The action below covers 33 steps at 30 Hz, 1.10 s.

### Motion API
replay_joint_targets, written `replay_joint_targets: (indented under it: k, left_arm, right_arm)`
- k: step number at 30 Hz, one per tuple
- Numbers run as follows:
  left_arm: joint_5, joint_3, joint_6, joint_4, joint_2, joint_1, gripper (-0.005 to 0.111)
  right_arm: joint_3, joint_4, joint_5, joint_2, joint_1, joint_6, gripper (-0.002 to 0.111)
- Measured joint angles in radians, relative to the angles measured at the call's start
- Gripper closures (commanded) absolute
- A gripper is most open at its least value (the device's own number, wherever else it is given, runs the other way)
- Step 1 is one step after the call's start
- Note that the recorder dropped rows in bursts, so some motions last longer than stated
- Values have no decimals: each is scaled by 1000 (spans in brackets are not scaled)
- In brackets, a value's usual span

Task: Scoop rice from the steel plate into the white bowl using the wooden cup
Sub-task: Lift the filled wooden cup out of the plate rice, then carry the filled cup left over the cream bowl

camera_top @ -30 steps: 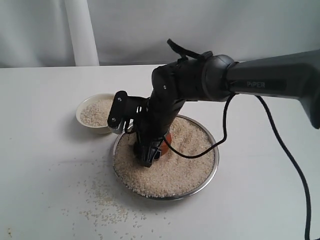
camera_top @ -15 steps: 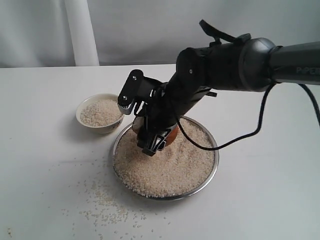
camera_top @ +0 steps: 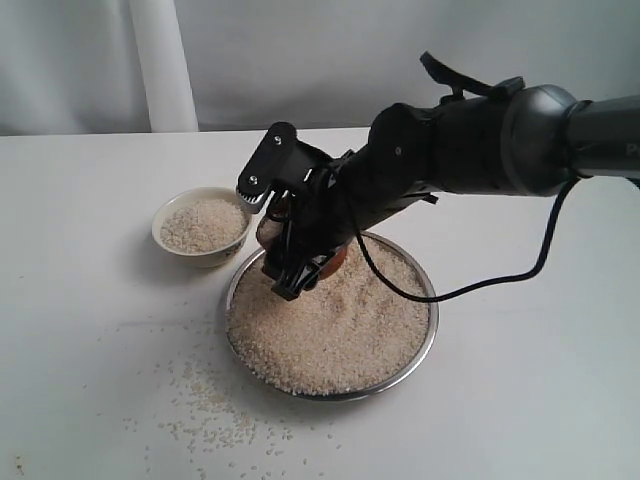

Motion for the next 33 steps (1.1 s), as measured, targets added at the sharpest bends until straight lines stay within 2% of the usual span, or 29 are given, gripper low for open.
replay_joint_targets:
  k: [7,21,26,33]
  left_arm:
    - [0,0,0,0,0,0,107]
    - [0,0,0,0,0,0,107]
    - [0,0,0,0,0,0,107]
    - [0,0,0,0,0,0,107]
  right_arm:
    - [-179,-86,112,36,0,2,108]
    - [-783,-424,414,339,54,118,108]
    - [-872,-517,432,400,88,134,108]
    - [-889,-594,410,439,126,138,108]
